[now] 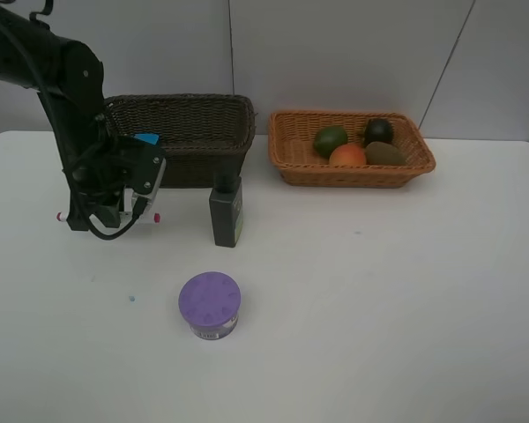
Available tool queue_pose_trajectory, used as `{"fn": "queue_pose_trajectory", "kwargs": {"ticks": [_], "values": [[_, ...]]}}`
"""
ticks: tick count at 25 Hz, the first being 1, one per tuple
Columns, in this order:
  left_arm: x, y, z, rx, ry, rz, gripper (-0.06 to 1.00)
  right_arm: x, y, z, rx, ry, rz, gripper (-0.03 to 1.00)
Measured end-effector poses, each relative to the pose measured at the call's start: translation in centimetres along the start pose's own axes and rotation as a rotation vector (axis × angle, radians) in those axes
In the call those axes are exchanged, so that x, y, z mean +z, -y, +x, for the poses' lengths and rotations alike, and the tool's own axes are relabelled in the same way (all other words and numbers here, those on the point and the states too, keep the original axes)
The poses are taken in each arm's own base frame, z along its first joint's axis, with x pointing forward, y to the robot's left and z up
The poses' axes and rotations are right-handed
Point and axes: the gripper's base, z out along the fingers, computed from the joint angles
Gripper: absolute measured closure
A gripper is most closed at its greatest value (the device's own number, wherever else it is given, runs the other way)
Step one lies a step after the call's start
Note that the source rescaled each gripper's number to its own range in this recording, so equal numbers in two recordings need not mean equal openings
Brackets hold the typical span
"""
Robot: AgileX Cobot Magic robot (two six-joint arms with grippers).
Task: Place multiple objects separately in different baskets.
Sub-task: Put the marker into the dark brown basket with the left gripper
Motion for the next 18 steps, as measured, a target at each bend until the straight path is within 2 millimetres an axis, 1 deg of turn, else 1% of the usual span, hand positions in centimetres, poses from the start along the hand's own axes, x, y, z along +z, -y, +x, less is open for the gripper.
{"fn": "queue_pose_trajectory", "kwargs": {"ticks": [3, 6, 7, 11, 15, 18], "values": [[-3.4, 0.2, 0.3, -0.007, 0.016, -0.065, 0.92, 0.0, 0.0, 0.0, 0.000, 0.000, 0.000, 0.03], [-6.2, 0.2, 0.5, -0.037, 0.042, -0.153, 0.92, 0.0, 0.0, 0.0, 0.000, 0.000, 0.000, 0.03], [-6.8, 0.1, 0.5, -0.057, 0.054, -0.188, 0.92, 0.0, 0.0, 0.0, 0.000, 0.000, 0.000, 0.03], [-8.5, -1.6, 0.2, -0.233, 0.142, -0.351, 0.92, 0.0, 0.0, 0.0, 0.000, 0.000, 0.000, 0.03], [-9.8, -4.0, -0.5, -0.484, 0.286, -0.494, 0.92, 0.0, 0.0, 0.0, 0.000, 0.000, 0.000, 0.03], [-9.9, -5.9, -1.0, -0.652, 0.367, -0.521, 0.92, 0.0, 0.0, 0.0, 0.000, 0.000, 0.000, 0.03]]}}
